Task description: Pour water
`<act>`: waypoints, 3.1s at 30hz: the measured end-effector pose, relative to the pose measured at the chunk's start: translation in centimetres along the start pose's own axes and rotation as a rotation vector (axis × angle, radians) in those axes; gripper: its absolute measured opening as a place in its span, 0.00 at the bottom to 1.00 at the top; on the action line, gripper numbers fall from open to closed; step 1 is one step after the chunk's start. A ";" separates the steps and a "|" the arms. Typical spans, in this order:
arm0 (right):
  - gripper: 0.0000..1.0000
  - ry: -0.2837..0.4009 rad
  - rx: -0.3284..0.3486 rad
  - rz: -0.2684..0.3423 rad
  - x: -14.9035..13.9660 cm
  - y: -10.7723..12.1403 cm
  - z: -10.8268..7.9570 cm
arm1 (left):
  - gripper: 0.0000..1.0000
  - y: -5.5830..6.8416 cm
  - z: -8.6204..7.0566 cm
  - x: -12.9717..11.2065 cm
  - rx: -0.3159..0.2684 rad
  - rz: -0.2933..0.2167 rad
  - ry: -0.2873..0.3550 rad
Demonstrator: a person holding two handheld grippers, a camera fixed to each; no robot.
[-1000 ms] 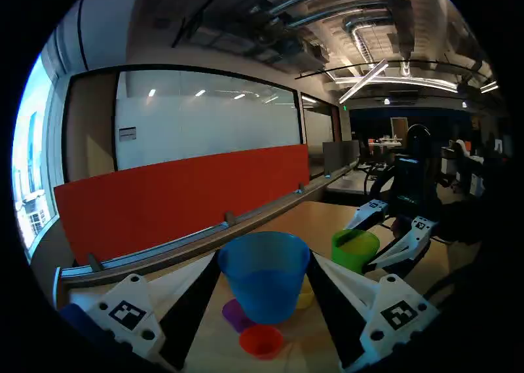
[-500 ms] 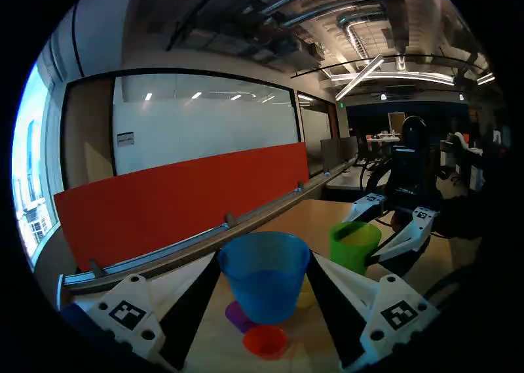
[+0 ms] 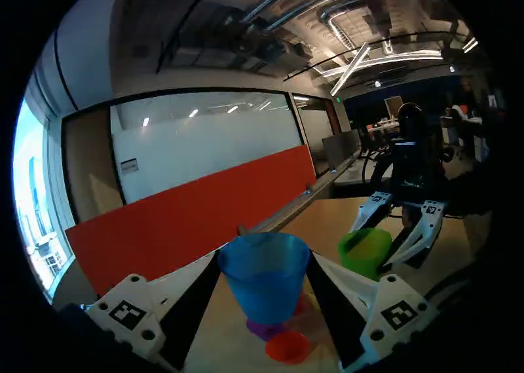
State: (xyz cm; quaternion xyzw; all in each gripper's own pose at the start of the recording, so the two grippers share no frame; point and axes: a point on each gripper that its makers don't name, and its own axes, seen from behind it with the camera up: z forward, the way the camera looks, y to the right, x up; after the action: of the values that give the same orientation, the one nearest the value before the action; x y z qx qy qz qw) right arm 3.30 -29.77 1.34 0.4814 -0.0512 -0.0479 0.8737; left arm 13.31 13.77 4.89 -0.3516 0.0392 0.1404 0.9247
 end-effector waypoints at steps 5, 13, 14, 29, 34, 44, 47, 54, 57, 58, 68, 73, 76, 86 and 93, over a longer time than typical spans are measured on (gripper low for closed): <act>0.90 0.001 0.022 0.004 -0.3 -0.9 0.2 | 0.89 0.1 0.0 1.1 0.015 0.058 0.019; 0.90 -0.008 0.042 0.014 -0.9 -1.7 0.4 | 0.89 0.5 -0.2 2.3 0.021 0.153 0.034; 0.90 -0.009 0.044 0.015 -1.0 -1.8 0.4 | 0.89 0.6 -0.2 2.5 0.023 0.166 0.035; 0.90 -0.013 0.064 0.021 -1.1 -2.8 0.6 | 0.89 1.2 -0.3 4.8 0.068 0.399 0.050; 0.90 -0.012 0.069 0.023 -1.2 -3.0 0.7 | 0.89 1.9 -0.2 5.2 0.063 0.464 0.047; 0.90 -0.010 0.070 0.026 -1.1 -3.0 0.9 | 0.89 2.8 -0.1 5.8 0.059 0.532 0.050; 0.90 -0.008 0.067 0.027 -1.1 -2.9 0.9 | 0.89 2.9 -0.1 6.1 0.061 0.556 0.053; 0.90 -0.006 0.065 0.031 -1.0 -2.7 0.9 | 0.89 3.3 0.2 6.7 0.062 0.616 0.062; 0.90 -0.003 0.066 0.032 -0.9 -2.8 1.0 | 0.89 3.4 0.2 6.9 0.068 0.646 0.068; 0.90 -0.003 0.066 0.031 -0.9 -2.8 1.0 | 0.89 3.5 0.2 7.0 0.068 0.656 0.068; 0.90 0.000 0.065 0.027 -0.6 -2.7 1.1 | 0.89 3.8 0.4 7.4 0.073 0.727 0.069; 0.90 -0.001 0.062 0.027 -0.6 -2.5 1.1 | 0.89 4.1 0.4 7.7 0.074 0.764 0.072; 0.90 -0.001 0.061 0.028 -0.7 -2.5 1.1 | 0.89 4.3 0.4 7.9 0.075 0.783 0.073; 0.90 0.000 0.059 0.026 -0.5 -2.4 1.0 | 0.89 4.7 0.6 8.2 0.079 0.835 0.075; 0.90 0.002 0.058 0.026 -0.3 -2.3 1.0 | 0.89 5.1 0.6 8.4 0.080 0.864 0.080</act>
State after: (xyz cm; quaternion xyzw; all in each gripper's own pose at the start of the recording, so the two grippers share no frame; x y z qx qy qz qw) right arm 2.79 -31.79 -0.08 0.5057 -0.0578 -0.0348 0.8601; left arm 19.88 19.78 0.67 -0.2720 0.2238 0.4989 0.7918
